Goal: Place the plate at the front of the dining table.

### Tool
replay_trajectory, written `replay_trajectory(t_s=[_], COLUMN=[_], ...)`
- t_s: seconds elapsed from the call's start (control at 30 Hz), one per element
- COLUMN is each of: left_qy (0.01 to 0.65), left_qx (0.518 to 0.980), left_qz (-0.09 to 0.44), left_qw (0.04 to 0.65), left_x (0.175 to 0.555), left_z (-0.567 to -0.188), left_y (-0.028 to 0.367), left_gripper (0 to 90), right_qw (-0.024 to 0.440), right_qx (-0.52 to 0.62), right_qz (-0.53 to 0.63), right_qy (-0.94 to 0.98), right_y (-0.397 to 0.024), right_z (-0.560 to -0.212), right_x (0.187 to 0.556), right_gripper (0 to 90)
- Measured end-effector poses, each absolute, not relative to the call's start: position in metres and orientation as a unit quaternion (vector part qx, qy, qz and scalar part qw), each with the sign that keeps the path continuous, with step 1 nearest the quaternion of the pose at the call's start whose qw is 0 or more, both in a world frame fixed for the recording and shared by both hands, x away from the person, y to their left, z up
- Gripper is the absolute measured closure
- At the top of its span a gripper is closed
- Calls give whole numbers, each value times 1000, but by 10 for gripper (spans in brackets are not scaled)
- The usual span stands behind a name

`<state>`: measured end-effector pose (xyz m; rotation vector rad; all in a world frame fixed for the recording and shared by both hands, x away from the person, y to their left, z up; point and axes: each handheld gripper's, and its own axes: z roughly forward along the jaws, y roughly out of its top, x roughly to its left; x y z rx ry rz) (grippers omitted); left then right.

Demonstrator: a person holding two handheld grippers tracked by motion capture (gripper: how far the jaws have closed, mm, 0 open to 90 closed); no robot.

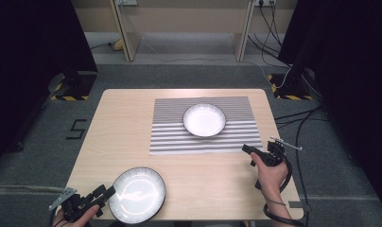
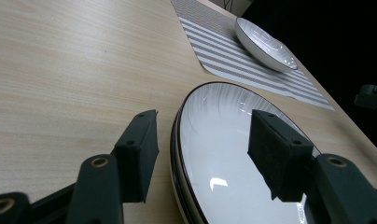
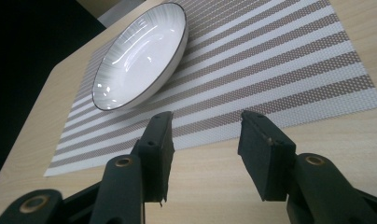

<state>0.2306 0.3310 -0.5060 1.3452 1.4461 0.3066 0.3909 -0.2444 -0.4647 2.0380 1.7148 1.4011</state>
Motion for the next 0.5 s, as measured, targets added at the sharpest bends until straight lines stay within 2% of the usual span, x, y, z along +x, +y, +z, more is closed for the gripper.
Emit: replay_trajectory(t_s=[0.17, 0.5], left_qy=[609, 609], left_qx=[566, 565], left_qz=[129, 131], left_qw=[541, 541], left_x=[231, 230], left_z=[-506, -506], left_y=[331, 331], left_gripper=[420, 420], right_qw=[63, 84], right_qx=[678, 679], right_qz=[468, 455], right_qy=[564, 569], right_y=[-251, -263], right_z=[-466, -468], right_x=[382, 361], right_gripper=[544, 543])
